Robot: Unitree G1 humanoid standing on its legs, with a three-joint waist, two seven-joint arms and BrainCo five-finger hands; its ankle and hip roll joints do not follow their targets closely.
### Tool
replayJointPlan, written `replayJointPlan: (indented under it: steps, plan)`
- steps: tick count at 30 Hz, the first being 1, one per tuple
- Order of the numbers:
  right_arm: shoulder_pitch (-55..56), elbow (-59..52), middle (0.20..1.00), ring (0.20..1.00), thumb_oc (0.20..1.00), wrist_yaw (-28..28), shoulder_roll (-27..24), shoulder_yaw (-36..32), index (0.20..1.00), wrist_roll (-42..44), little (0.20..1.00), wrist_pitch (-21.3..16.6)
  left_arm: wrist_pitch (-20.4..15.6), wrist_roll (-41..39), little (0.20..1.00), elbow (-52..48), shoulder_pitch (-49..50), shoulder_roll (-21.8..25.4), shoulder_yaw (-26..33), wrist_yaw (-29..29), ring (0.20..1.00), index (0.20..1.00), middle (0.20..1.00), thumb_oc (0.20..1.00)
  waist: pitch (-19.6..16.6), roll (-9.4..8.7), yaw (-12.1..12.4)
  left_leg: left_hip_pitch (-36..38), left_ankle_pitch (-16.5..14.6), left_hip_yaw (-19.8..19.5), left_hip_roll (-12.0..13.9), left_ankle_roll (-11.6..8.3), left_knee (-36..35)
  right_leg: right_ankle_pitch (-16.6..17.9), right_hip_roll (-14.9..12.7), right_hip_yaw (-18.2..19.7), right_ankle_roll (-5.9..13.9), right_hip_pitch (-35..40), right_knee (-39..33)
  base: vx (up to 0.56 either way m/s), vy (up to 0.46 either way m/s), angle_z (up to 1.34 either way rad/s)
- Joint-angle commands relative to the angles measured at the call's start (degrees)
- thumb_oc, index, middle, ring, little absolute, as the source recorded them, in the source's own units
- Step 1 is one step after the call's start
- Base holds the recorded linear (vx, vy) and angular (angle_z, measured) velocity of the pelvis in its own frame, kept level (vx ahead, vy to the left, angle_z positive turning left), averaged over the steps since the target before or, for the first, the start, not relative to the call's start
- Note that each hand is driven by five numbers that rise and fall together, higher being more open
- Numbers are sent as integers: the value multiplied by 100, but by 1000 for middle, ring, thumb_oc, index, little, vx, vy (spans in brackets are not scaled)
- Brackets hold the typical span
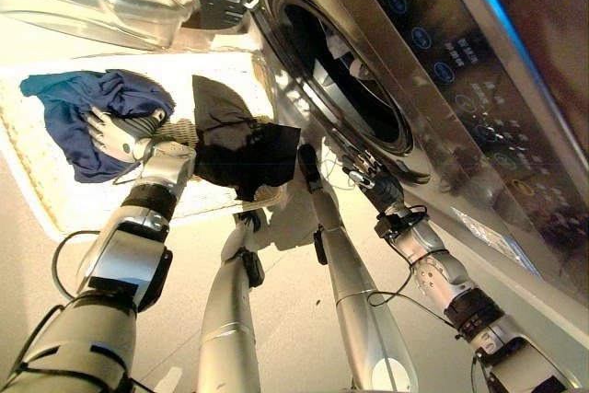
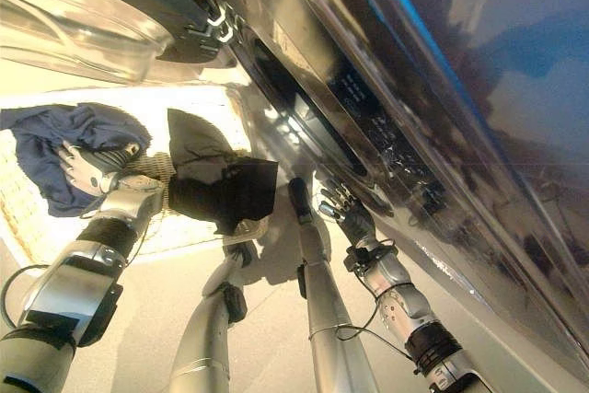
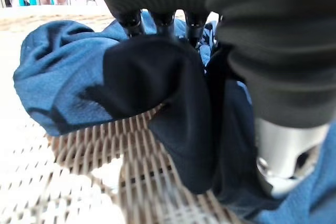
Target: Put the clothes into the washing machine.
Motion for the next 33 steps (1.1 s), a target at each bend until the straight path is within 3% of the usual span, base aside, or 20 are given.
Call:
replayJointPlan:
  steps: [1, 3, 6, 7, 8, 10, 11, 13, 15, 16, 20, 27, 29, 33]
  plan:
    - [62, -564, 1000, 1000, 1000, 102, -79, -30, 1000, 97, 1000, -149, -1, -252, 200, 249, -89, 663, 83, -17, 200, 200, 200, 200, 99, -185, 24, 180, 567, -125, -224, -152, -458, -170, 294, -153, 188, 26, 241, 6, -28, -5]
    - [60, -621, 1000, 1000, 1000, 62, -87, -29, 1000, 78, 1000, -107, -343, -494, 200, 251, -83, 697, 160, -68, 200, 200, 200, 200, 99, -192, 37, 145, 579, -155, -218, -160, -477, -171, 307, -166, 179, -12, 245, 6, -26, -4]
    - [68, -673, 1000, 1000, 1000, 38, -66, -60, 1000, -37, 1000, -55, -1352, -1155, 200, 104, -20, 659, 409, -61, 200, 200, 200, 200, 99, -178, 80, 122, 611, -224, -208, -165, -543, -213, 338, -177, 146, -46, 271, 1, -22, -1]
    - [62, -670, 1000, 1000, 1000, 48, -50, -71, 1000, -77, 1000, -45, -1793, -1412, 200, 43, 9, 620, 508, -55, 200, 200, 200, 200, 99, -169, 103, 124, 625, -259, -205, -167, -565, -237, 345, -184, 133, -38, 284, -8, -66, 3]
    - [35, -676, 1000, 1000, 1000, 53, -33, -61, 1000, -149, 1000, -61, -2473, -1727, 200, -41, 45, 563, 624, -167, 200, 200, 200, 200, 99, -152, 134, 130, 654, -295, -198, -176, -603, -274, 354, -198, 118, -17, 298, -11, -69, 5]
    - [29, -723, 1000, 1000, 1000, 41, -14, -57, 1000, -197, 1000, -68, -2850, -1888, 200, -150, 63, 508, 720, -193, 200, 200, 200, 200, 99, -140, 154, 142, 678, -312, -188, -180, -653, -306, 366, -207, 101, -6, 310, -15, -63, 8]
    - [-7, -795, 1000, 1000, 1000, 11, 6, -65, 1000, -269, 1000, -60, -3349, -1954, 200, -324, 94, 424, 816, -255, 200, 200, 200, 200, 99, -126, 189, 149, 718, -345, -177, -192, -685, -343, 377, -230, 76, 14, 338, -27, -88, 10]
    - [-33, -967, 1000, 1000, 1000, -7, -25, -102, 1000, -423, 1000, -78, -3810, -2003, 200, -591, 131, 354, 872, -225, 200, 200, 200, 200, 99, -102, 240, 188, 789, -405, -163, -193, -788, -407, 404, -258, 45, 70, 370, -38, -105, 10]
    - [-60, -1058, 1000, 1000, 1000, -34, -35, -129, 1000, -461, 1000, -60, -3952, -1991, 200, -696, 125, 328, 867, -131, 200, 200, 200, 200, 99, -100, 250, 155, 877, -420, -168, -191, -829, -377, 408, -255, 33, 42, 381, -44, -80, 13]
    - [-67, -1182, 1000, 1000, 1000, -34, -37, -173, 1000, -515, 1000, -49, -4190, -1946, 200, -901, 174, 298, 902, 3, 200, 200, 200, 200, 99, -83, 304, 185, 932, -480, -156, -185, -889, -432, 432, -274, 13, 92, 438, -37, -92, 20]
    - [-73, -1399, 1000, 1000, 1000, -58, -2, -211, 1000, -719, 1000, -75, -4334, -1468, 200, -1157, 276, 262, 911, 271, 200, 200, 200, 200, 99, -11, 411, 337, 992, -593, -106, -196, -1026, -641, 464, -366, -18, 291, 562, -46, -87, 18]
    - [-70, -1735, 1000, 1000, 1000, -167, -24, -182, 1000, -1393, 1000, -145, -3893, -54, 200, -1651, 648, 321, 742, 251, 200, 200, 200, 200, 99, 81, 591, 614, 1072, -738, -86, -208, -1134, -780, 445, -544, -37, 621, 679, -58, -67, 16]
    - [-136, -1831, 1000, 1000, 1000, -239, -92, -174, 1000, -1716, 1000, -202, -3744, 454, 200, -1991, 963, 319, 682, -85, 200, 200, 200, 200, 99, 109, 737, 713, 1133, -798, -105, -201, -1157, -773, 413, -653, -29, 764, 710, -60, -106, 9]
    - [-315, -1741, 1000, 1000, 1000, -483, -111, -155, 1000, -2476, 1000, -249, -3790, 598, 200, -2529, 1590, 123, 678, -1143, 200, 200, 200, 200, 99, 176, 992, 916, 1072, -936, -182, -173, -1111, -937, 343, -859, -7, 1023, 880, -41, -109, 14]
